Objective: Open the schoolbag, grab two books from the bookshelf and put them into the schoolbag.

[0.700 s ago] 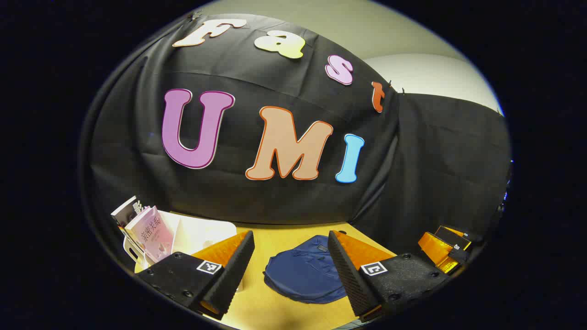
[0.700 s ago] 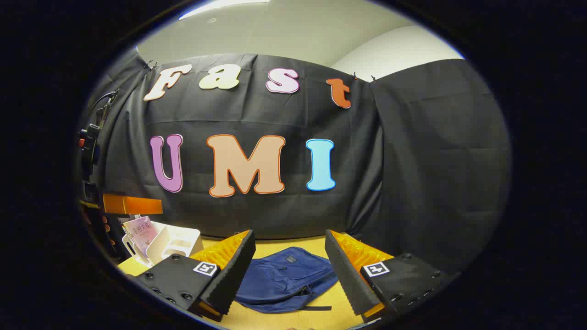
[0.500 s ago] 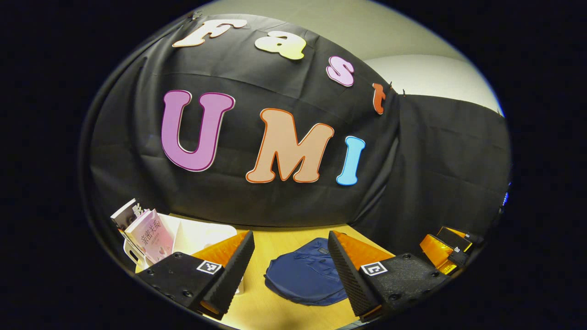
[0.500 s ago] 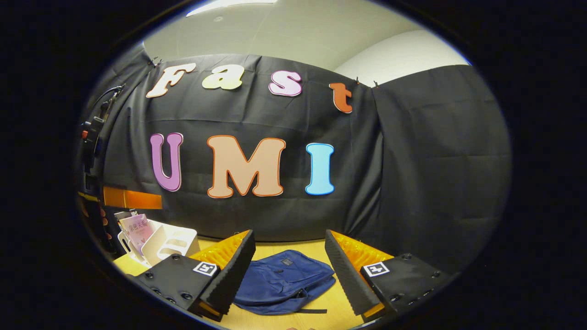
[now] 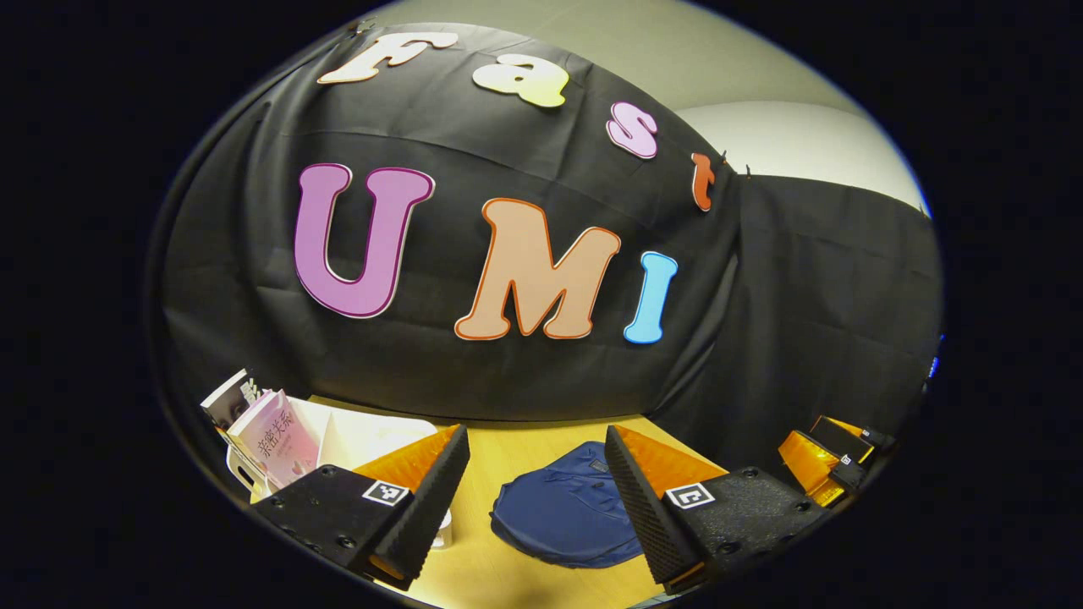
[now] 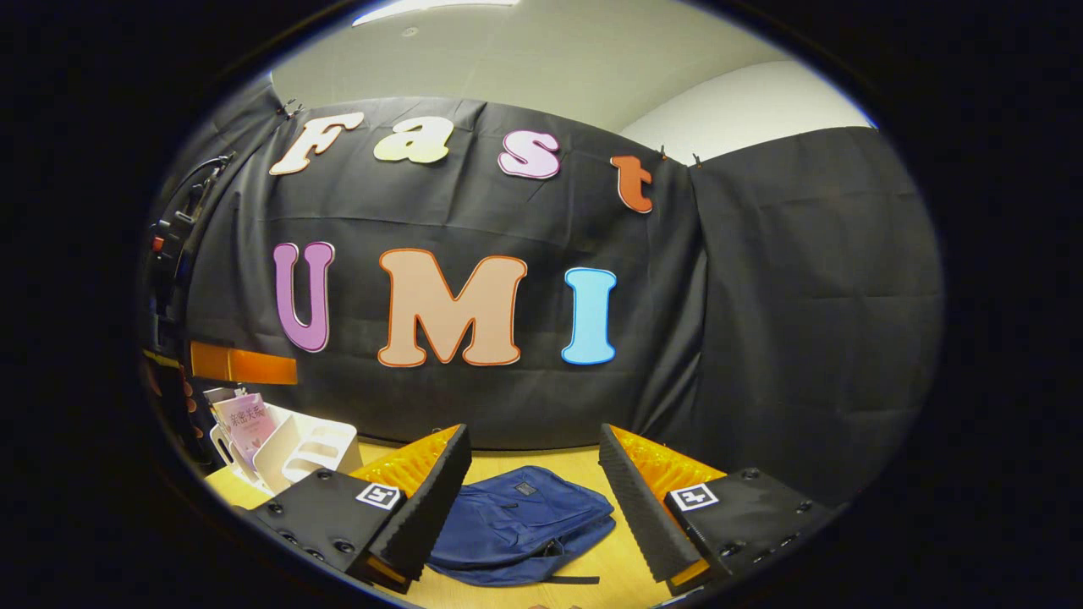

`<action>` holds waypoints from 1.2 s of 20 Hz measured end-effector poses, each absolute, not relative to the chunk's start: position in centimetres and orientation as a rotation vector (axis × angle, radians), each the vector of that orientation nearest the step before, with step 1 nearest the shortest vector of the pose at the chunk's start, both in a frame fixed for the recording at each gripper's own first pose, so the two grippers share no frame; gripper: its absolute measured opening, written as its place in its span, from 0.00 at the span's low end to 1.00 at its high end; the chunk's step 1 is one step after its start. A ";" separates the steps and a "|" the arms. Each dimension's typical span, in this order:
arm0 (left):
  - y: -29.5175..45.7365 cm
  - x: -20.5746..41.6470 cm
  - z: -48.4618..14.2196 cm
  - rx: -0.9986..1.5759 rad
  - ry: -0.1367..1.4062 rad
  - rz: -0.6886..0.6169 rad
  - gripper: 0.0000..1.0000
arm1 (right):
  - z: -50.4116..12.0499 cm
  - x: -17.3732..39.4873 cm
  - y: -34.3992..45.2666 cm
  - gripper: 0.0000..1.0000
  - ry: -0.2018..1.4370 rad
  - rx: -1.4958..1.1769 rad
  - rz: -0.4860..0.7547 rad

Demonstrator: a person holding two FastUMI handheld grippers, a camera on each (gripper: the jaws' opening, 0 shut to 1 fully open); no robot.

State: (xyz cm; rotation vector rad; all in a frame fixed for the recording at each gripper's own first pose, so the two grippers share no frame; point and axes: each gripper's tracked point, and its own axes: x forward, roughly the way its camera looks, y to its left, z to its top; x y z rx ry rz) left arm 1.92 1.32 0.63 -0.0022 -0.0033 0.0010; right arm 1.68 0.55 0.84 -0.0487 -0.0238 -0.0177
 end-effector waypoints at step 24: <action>8.7 -1.1 -0.3 0.048 0.020 0.280 0.94 | -14.7 5.2 1.6 0.94 0.153 -0.511 0.113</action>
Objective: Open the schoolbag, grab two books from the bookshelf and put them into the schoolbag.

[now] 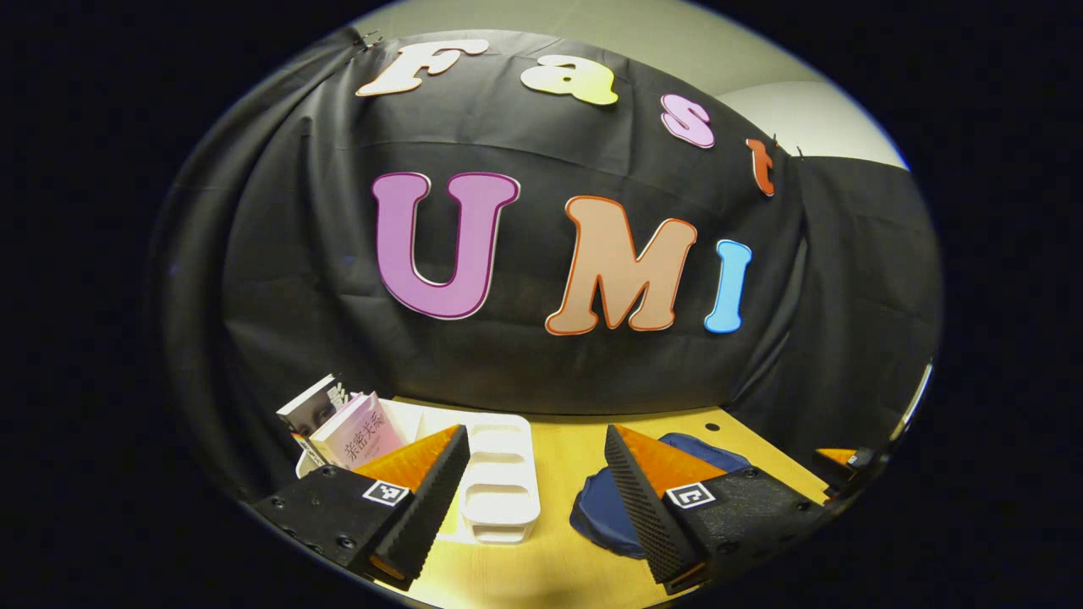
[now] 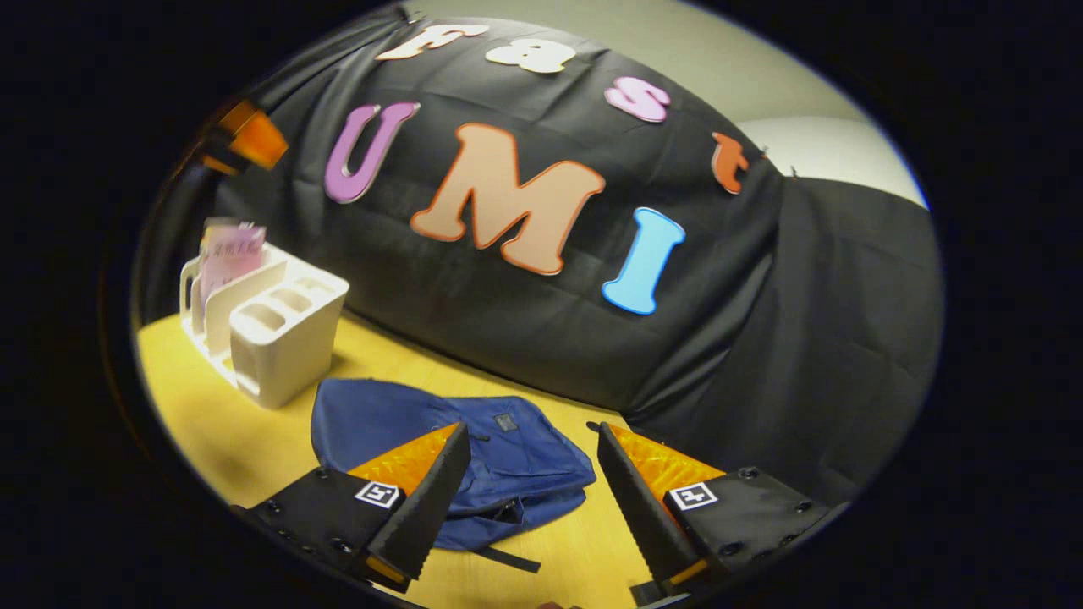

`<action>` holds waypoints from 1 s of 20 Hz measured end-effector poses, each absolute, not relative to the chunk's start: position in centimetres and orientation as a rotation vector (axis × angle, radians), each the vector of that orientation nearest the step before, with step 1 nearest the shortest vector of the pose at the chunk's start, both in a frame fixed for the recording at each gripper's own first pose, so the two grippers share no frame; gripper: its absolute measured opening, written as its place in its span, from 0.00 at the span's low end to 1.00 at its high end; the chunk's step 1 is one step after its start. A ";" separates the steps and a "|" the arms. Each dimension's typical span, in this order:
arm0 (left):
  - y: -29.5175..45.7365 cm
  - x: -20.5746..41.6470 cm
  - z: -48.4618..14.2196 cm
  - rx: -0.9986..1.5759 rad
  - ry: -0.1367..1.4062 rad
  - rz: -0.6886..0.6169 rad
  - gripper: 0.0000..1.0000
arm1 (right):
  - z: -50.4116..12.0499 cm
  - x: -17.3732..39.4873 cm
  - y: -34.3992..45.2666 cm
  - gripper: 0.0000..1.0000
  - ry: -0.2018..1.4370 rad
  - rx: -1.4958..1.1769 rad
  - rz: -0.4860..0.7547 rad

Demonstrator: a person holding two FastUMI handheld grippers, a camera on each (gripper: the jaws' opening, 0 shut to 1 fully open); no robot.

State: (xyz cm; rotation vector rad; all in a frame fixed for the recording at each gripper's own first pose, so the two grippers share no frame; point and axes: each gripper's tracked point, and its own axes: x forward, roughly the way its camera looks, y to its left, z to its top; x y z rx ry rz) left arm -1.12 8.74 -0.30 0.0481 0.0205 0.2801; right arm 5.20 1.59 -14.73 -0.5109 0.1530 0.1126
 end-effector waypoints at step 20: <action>13.5 -6.1 -2.4 0.021 0.052 0.541 0.94 | -29.5 7.1 4.4 0.98 0.161 -1.178 0.372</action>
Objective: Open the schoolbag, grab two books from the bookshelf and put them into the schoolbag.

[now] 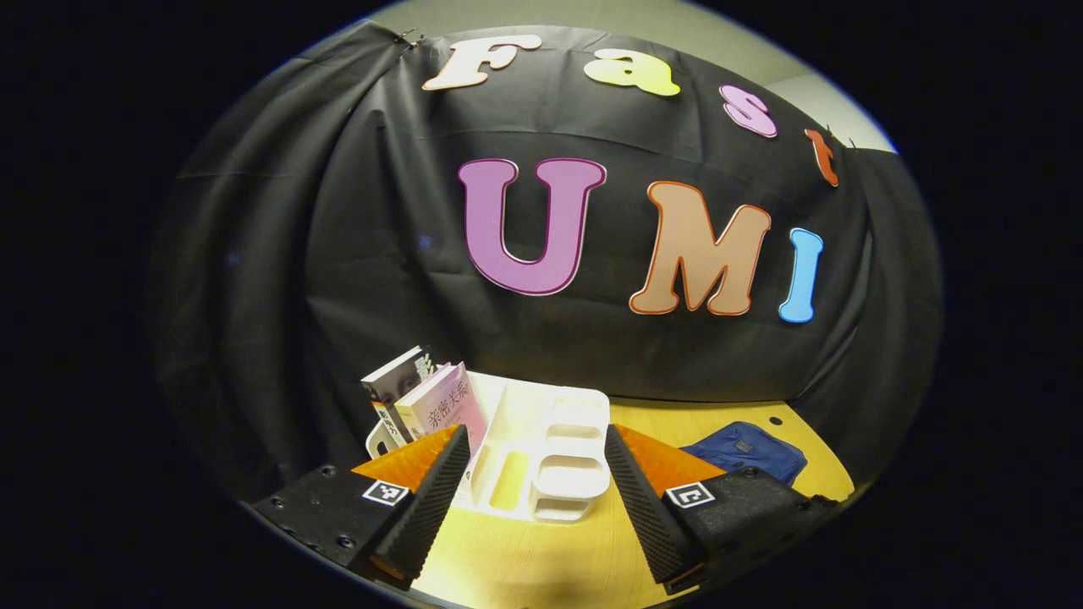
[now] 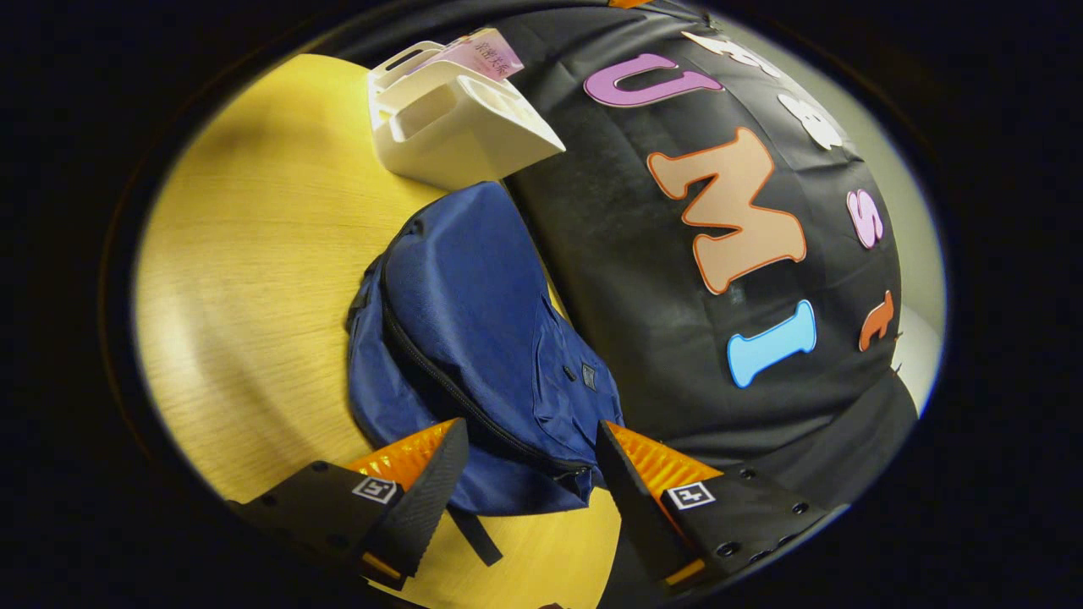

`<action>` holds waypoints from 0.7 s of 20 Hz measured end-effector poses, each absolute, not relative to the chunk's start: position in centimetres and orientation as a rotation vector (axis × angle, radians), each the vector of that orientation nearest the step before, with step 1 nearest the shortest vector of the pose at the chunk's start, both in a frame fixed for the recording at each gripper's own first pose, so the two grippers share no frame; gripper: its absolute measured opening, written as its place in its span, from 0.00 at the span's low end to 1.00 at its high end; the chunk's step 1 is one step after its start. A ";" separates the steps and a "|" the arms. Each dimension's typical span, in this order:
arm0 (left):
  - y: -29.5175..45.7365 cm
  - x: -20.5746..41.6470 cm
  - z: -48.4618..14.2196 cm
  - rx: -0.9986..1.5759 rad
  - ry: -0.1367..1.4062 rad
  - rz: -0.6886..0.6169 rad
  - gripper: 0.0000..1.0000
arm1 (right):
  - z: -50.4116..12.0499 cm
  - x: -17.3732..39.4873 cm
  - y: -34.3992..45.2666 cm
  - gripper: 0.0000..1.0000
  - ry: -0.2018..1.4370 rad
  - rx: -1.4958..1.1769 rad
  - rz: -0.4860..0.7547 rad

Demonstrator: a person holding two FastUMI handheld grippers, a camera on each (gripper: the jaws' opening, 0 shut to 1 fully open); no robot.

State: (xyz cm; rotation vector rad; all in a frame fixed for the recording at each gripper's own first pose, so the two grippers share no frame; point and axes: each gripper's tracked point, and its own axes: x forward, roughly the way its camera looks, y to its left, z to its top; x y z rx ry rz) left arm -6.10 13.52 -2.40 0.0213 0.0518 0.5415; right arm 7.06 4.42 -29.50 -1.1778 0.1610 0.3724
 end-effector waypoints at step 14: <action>14.8 -6.2 -2.2 0.035 0.065 0.568 0.94 | -30.9 12.8 7.2 0.89 0.158 -1.213 0.378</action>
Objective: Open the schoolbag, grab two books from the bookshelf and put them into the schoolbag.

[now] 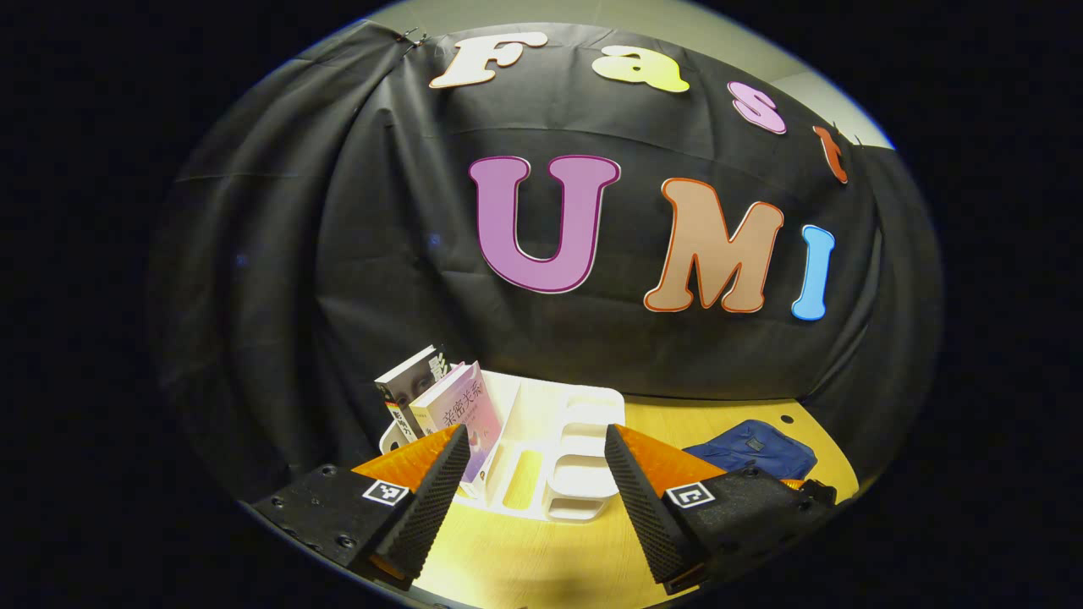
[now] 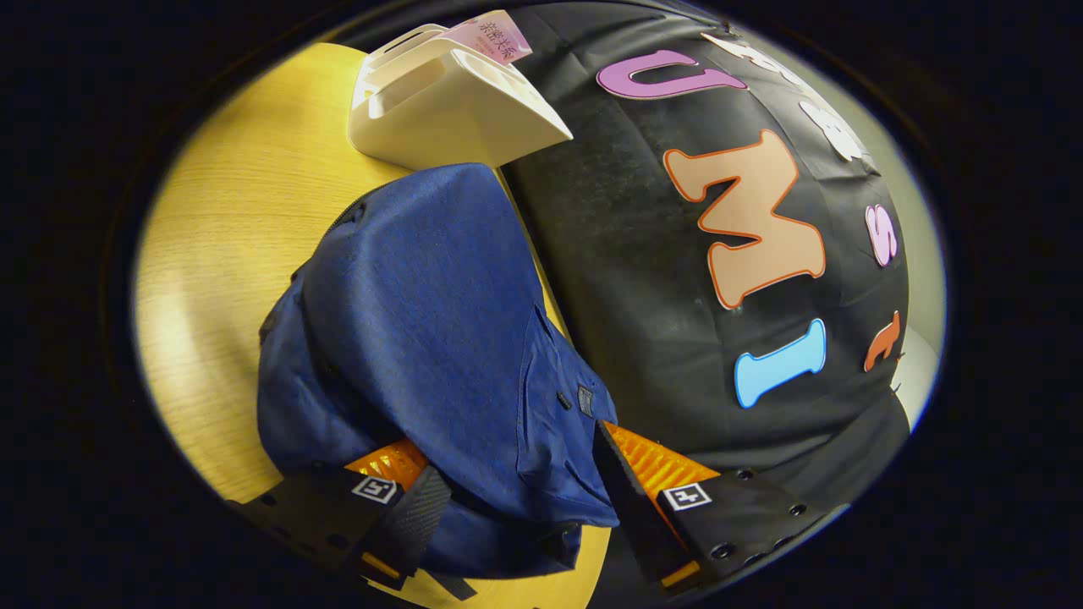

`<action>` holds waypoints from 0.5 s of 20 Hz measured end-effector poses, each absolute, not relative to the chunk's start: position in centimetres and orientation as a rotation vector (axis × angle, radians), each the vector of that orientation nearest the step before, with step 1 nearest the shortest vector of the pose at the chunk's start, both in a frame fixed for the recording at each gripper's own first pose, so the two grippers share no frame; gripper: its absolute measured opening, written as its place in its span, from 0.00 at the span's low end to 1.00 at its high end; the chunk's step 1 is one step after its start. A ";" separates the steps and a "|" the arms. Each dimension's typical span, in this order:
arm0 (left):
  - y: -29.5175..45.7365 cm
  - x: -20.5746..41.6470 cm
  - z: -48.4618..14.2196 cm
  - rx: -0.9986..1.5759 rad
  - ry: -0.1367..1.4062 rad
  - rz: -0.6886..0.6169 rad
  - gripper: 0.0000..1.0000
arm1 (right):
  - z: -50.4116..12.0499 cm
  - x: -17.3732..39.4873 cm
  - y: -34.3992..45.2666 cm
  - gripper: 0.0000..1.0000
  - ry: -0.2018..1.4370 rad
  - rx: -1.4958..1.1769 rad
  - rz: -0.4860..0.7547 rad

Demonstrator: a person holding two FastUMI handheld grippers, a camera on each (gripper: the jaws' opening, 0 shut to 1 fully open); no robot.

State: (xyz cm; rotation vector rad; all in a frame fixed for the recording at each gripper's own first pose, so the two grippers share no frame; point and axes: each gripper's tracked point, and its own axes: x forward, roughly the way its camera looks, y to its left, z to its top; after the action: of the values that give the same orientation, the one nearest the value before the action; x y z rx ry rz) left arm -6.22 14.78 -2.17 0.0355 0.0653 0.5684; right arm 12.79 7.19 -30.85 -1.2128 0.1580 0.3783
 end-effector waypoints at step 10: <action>17.0 -5.2 -2.1 0.018 0.091 0.578 0.94 | -32.1 15.5 9.3 0.17 0.156 -1.275 0.354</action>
State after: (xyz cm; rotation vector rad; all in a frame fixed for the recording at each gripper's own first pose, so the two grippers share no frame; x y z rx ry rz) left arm -5.15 16.99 -2.12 0.0182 0.0911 0.5779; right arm 15.48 9.28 -32.09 -1.2752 0.1555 0.3537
